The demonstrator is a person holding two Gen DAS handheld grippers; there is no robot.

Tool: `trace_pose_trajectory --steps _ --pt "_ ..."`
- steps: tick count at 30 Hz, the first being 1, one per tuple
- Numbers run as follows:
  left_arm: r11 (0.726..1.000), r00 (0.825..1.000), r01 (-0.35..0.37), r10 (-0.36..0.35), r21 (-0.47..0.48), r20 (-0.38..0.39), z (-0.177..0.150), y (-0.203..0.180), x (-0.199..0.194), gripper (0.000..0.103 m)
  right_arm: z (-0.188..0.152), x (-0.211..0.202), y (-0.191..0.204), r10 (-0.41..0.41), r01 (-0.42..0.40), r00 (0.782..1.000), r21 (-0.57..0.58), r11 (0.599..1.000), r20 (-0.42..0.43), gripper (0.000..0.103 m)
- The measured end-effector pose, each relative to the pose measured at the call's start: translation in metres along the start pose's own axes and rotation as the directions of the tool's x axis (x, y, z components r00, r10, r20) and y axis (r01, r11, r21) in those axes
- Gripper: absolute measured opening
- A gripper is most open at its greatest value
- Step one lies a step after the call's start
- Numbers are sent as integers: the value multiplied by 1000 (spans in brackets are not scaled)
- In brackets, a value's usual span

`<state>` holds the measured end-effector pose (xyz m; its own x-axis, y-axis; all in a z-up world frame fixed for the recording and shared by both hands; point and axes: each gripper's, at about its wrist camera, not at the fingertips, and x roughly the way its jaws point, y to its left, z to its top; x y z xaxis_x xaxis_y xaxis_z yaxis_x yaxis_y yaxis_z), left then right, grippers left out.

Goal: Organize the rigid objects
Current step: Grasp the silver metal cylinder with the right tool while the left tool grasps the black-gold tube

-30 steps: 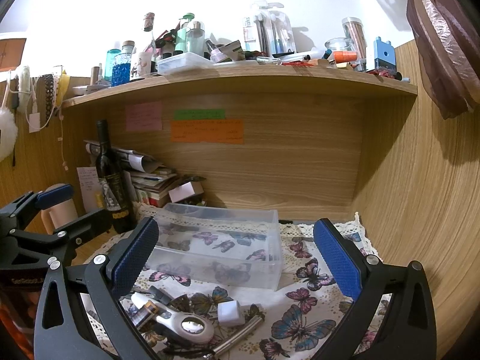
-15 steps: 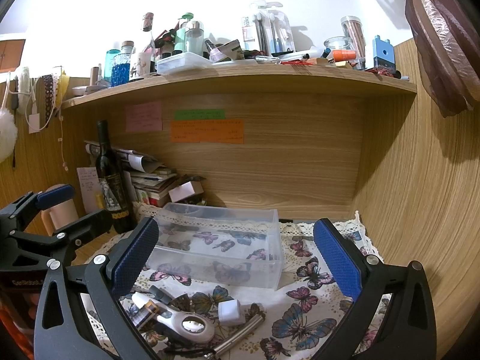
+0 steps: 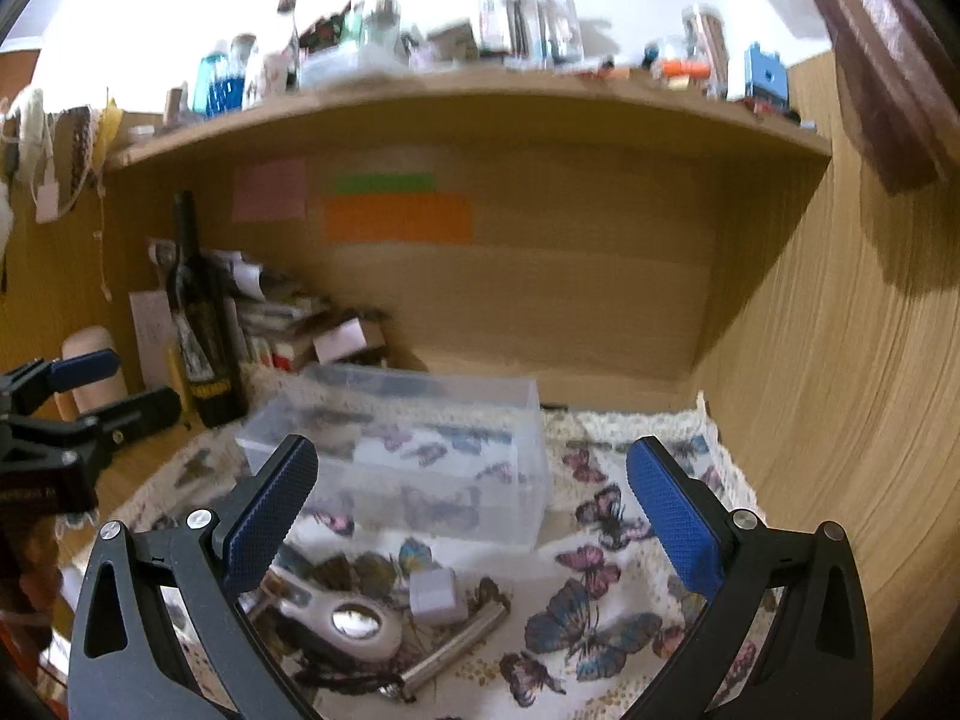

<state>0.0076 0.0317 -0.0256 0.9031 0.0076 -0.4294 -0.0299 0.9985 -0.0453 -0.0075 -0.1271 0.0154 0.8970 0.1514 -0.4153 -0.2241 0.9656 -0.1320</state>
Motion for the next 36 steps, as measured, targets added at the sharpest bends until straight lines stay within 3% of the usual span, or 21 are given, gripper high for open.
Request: trace_pose_trajectory --steps 3,8,11,13,16,19,24,26,28,32,36 --pt "1000 999 -16 16 7 -52 -13 5 9 103 -10 7 0 -28 27 999 -7 1000 -38 103" --pt "1000 989 24 -24 1 -146 -36 5 21 103 -22 27 -8 -6 10 990 22 1000 -139 103" --pt "999 979 33 -33 0 -199 -47 0 29 87 -29 37 -15 41 -30 978 57 998 -204 102" --pt "999 969 42 -41 -3 -242 -54 -3 35 83 -35 42 -16 47 -31 969 70 997 -241 101" --pt "999 959 52 -51 -4 -280 -64 -8 41 77 -47 49 -18 47 -23 953 81 996 -299 87" --pt "997 946 79 -79 -14 -314 -72 -12 46 69 -59 57 -23 78 -38 931 118 992 -357 80" --pt "992 917 122 -129 -41 -377 -86 -16 58 48 -75 65 -28 129 -60 898 172 983 -421 67" --pt "991 909 126 -135 -48 -395 -90 -17 62 46 -80 68 -26 139 -68 888 174 982 -438 62" --pt "991 906 126 -137 -53 -401 -92 -17 63 45 -83 71 -22 143 -75 880 165 983 -454 51" --pt "989 895 130 -150 -76 -421 -99 -12 64 36 -92 87 -15 207 -128 840 188 974 -502 38" --pt "988 890 131 -155 -85 -430 -106 -11 66 30 -91 90 -11 186 -125 851 155 980 -491 31"
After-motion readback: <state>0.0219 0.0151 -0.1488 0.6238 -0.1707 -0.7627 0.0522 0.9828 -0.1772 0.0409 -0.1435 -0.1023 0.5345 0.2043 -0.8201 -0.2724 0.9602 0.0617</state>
